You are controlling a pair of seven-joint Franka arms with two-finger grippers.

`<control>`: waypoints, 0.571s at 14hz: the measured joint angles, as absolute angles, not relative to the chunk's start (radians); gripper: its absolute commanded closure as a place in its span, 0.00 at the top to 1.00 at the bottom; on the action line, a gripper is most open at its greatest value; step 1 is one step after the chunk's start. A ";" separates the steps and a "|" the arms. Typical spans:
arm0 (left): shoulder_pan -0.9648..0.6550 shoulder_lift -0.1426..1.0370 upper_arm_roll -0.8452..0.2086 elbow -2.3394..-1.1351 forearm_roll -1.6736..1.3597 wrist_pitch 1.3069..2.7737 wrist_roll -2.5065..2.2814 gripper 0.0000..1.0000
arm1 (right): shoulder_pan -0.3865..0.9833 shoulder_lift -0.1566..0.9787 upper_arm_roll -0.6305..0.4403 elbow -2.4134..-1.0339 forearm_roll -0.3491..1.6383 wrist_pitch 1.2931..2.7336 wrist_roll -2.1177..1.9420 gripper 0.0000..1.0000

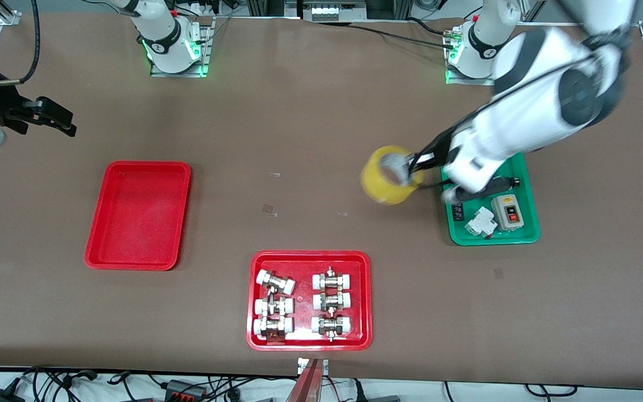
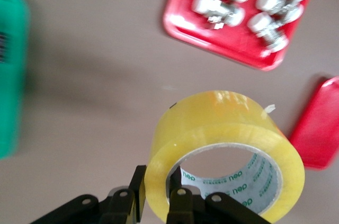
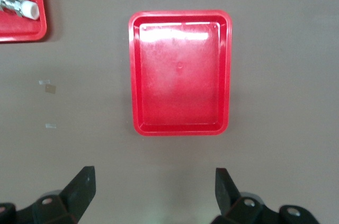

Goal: Left arm passes tape to right arm into tray
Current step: 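Lift the tape with the left gripper while the right gripper reaches over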

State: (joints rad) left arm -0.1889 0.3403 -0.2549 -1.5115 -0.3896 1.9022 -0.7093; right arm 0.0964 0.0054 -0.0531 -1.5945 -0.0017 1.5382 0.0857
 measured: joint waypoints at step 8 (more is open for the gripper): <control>-0.485 0.599 -0.261 -1.458 -0.637 2.684 -1.417 0.00 | 0.117 0.022 -0.051 -1.595 0.104 1.444 0.084 1.00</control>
State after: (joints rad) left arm -0.4849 0.5993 -0.2608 -1.4578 -0.6369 2.6842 -1.4169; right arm 0.1173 0.0221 -0.0511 -1.5946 0.1040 1.4442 0.0842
